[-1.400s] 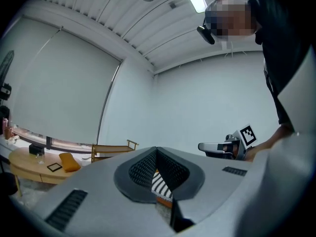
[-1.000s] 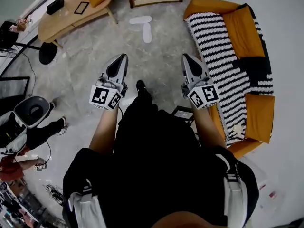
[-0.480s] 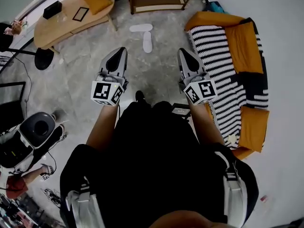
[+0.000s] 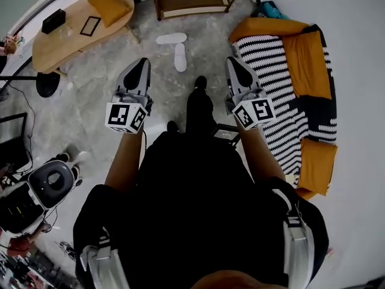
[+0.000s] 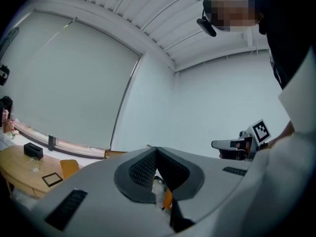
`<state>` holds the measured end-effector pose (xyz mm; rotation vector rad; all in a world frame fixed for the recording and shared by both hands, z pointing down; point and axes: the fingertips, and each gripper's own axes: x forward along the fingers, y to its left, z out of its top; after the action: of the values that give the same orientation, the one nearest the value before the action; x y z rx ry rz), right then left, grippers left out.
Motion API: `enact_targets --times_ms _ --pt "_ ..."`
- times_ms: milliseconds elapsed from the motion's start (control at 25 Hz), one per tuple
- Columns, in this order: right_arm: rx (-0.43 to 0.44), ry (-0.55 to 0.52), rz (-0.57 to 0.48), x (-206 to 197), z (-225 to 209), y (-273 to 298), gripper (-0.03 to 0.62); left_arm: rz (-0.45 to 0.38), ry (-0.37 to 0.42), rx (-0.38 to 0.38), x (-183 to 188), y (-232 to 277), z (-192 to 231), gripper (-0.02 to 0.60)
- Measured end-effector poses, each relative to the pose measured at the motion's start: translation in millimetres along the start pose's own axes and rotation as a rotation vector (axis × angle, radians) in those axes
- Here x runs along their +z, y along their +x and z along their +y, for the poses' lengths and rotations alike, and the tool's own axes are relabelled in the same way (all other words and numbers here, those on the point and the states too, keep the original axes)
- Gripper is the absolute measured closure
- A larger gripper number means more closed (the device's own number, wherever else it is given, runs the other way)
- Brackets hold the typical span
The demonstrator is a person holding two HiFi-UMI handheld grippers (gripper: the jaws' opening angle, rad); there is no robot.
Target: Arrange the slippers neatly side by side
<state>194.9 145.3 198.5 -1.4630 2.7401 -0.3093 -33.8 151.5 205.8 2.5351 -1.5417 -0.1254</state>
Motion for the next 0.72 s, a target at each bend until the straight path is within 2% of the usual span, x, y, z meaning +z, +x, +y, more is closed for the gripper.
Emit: enact_targets --times_ms 280,520,720 --pt "0.068 0.066 0.038 -18 -66 77 0.563 0.045 -0.02 0.063 -15 86 30 0.568" --pt "0.163 0.027 0.044 9 -126 148 0.563 0.028 0.011 0.065 10 181 45 0.568" --pt "0.222 0.032 0.061 11 -162 192 0.563 0.016 0.021 0.124 19 227 68 0.568"
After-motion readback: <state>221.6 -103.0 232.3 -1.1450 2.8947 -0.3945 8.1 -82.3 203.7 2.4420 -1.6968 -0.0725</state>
